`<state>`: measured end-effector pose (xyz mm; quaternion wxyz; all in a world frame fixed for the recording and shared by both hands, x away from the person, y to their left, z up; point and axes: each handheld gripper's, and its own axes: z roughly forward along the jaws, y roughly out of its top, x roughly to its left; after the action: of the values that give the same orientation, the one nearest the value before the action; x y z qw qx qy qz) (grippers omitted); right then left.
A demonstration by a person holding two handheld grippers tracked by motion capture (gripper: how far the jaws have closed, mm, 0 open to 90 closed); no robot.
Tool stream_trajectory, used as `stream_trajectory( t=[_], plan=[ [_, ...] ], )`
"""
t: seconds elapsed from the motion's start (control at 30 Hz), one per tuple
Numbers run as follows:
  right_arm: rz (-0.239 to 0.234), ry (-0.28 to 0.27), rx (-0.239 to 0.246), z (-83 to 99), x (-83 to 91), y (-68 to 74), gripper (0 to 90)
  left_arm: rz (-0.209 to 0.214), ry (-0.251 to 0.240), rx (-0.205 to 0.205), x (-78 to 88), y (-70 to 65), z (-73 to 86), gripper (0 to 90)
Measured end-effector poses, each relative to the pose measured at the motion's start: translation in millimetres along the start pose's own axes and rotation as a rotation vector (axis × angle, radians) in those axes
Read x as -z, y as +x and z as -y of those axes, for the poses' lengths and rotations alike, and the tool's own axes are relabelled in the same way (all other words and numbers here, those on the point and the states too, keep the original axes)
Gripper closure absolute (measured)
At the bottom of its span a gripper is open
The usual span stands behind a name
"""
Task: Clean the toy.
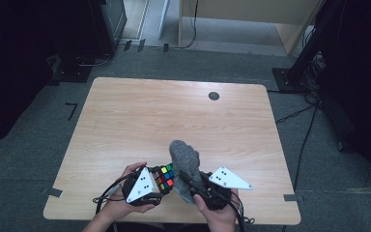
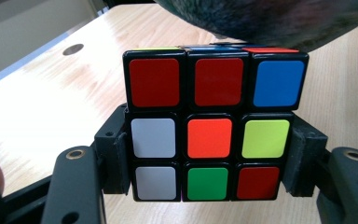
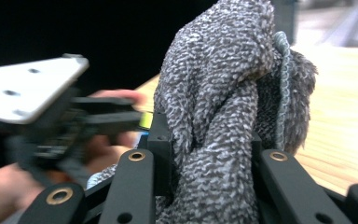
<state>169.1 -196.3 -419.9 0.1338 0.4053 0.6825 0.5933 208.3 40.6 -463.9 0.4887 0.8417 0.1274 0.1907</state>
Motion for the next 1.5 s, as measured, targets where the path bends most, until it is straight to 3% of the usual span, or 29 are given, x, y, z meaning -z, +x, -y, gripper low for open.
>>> stream_trajectory(
  t=[0.07,0.13,0.17,0.27,0.37,0.5,0.6,0.67,0.73,0.8,0.9,0.97,1.03,1.2,1.27,1.3,1.33,1.37,1.4,1.43,1.5],
  plan=[
    [-0.032,0.021,-0.022,1.2,-3.4,3.0,68.8,0.011,-0.028,0.002,3.3,-1.0,-2.5,33.8],
    [-0.014,0.036,-0.032,4.8,-6.0,-1.7,68.4,0.011,-0.048,-0.007,7.6,-1.0,-4.4,33.8],
    [-0.027,0.026,-0.059,6.3,-5.7,-7.2,68.3,0.002,-0.051,-0.02,8.9,-1.0,-4.2,33.8],
    [0.042,0.041,-0.093,8.1,-3.3,-23.2,68.6,0.013,-0.061,-0.01,10.8,2.0,-2.0,33.8],
    [0.093,0.048,-0.108,8.6,0.7,-29.3,68.6,0.007,-0.061,-0.001,10.2,4.5,-1.8,33.8],
    [0.021,-0.008,-0.069,3.2,3.6,-12.5,68.4,-0.008,-0.01,-0.016,3.7,2.8,1.8,33.8],
    [-0.029,-0.002,-0.023,1.5,-0.1,1.5,68.1,-0.001,-0.018,-0.011,3.0,0.8,0.5,33.8],
    [-0.028,0.021,-0.011,4.5,-3.8,2.8,68.0,0.015,-0.046,0.001,6.6,1.2,-2.3,33.8],
    [-0.024,0.018,-0.052,9.2,-5.6,-4.8,67.5,0.005,-0.045,-0.003,8.5,2.0,-3.4,33.8],
    [0.008,0.038,-0.093,10.4,-5.1,-15.3,67.5,0.005,-0.041,0.003,9.3,4.3,-1.6,33.8],
    [0.088,0.06,-0.1,10.5,-2.7,-24.5,67.8,0.01,-0.055,0.024,10.3,8.0,-0.4,33.8],
    [0.1,0.048,-0.104,9.6,-0.1,-25.6,67.9,0.005,-0.051,0.021,10.3,8.7,-0.5,33.8],
    [0.088,0.023,-0.085,6.3,2.6,-19.0,67.8,0.003,-0.037,0.022,8.6,7.9,-0.1,33.8],
    [-0.02,0.006,0.016,1.6,-0.2,9.4,67.4,0.03,-0.045,0.016,6.5,2.7,-3.3,33.8],
    [-0.012,0.031,0.033,4.4,-3.9,9.9,67.1,0.024,-0.045,0.002,7.5,1.2,-4.7,33.8],
    [-0.018,0.024,0.007,6.3,-4.5,5.4,67.1,0.023,-0.045,0.005,7.9,1.5,-4.6,33.8],
    [-0.005,0.022,-0.017,7.9,-4.7,-0.7,67.2,0.025,-0.045,0.01,8.1,2.3,-4.2,33.8],
    [0.037,0.028,-0.011,8.8,-4.4,-4.8,67.3,0.029,-0.042,0.017,8.3,4.4,-3.0,33.8],
    [0.112,0.048,0.01,10.2,-3.4,-11.3,67.5,0.034,-0.048,0.029,8.6,6.0,-1.8,33.8],
    [0.153,0.066,0.005,11.1,-2.3,-17.3,67.6,0.045,-0.064,0.046,9.6,8.1,-1.1,33.8],
    [0.192,0.079,-0.033,12.9,1.0,-27.7,67.6,0.045,-0.071,0.056,10.3,10.4,-1.3,33.8]
  ],
)
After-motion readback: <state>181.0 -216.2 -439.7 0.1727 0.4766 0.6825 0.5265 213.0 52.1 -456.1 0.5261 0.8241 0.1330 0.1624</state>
